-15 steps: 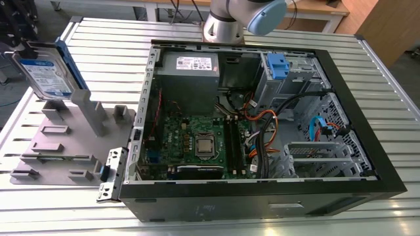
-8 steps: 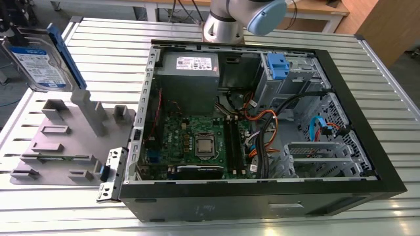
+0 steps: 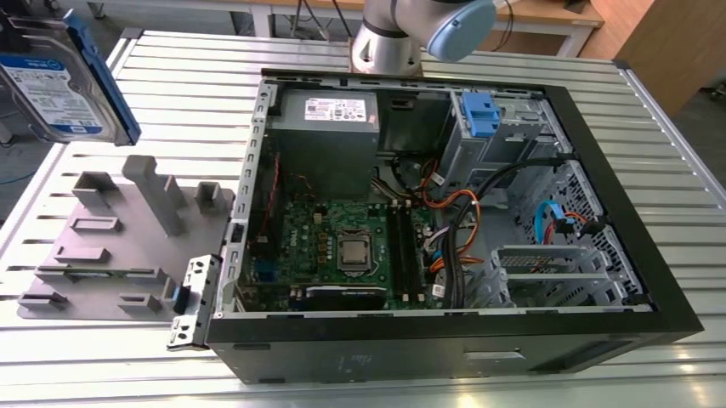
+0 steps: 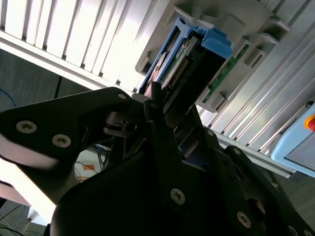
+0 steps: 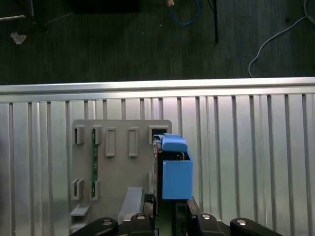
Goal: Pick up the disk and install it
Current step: 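Pick up the disk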
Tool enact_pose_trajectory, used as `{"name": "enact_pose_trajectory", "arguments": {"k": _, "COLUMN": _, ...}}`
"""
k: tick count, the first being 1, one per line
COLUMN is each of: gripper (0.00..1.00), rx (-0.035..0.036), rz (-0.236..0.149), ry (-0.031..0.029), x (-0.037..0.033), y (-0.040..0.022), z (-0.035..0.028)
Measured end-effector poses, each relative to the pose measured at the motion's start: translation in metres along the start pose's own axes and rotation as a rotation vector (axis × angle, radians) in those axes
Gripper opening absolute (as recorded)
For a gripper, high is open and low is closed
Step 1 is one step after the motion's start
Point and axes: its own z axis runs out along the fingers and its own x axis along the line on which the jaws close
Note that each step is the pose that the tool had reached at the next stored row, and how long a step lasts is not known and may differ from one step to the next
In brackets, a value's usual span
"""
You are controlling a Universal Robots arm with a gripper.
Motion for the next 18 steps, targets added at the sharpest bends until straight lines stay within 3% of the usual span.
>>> {"name": "enact_pose_trajectory", "arguments": {"k": 2, "gripper": 0.35, "rx": 0.0000, "rz": 0.000, "ry": 0.0000, "x": -0.0001, "y": 0.0001, "z": -0.0034}}
{"name": "enact_pose_trajectory", "arguments": {"k": 9, "gripper": 0.35, "rx": -0.0003, "rz": 0.000, "ry": 0.0003, "x": -0.0002, "y": 0.0001, "z": -0.0051}}
{"name": "enact_pose_trajectory", "arguments": {"k": 18, "gripper": 0.35, "rx": 0.0001, "rz": 0.000, "ry": 0.0001, "x": -0.0009, "y": 0.0003, "z": -0.0271}}
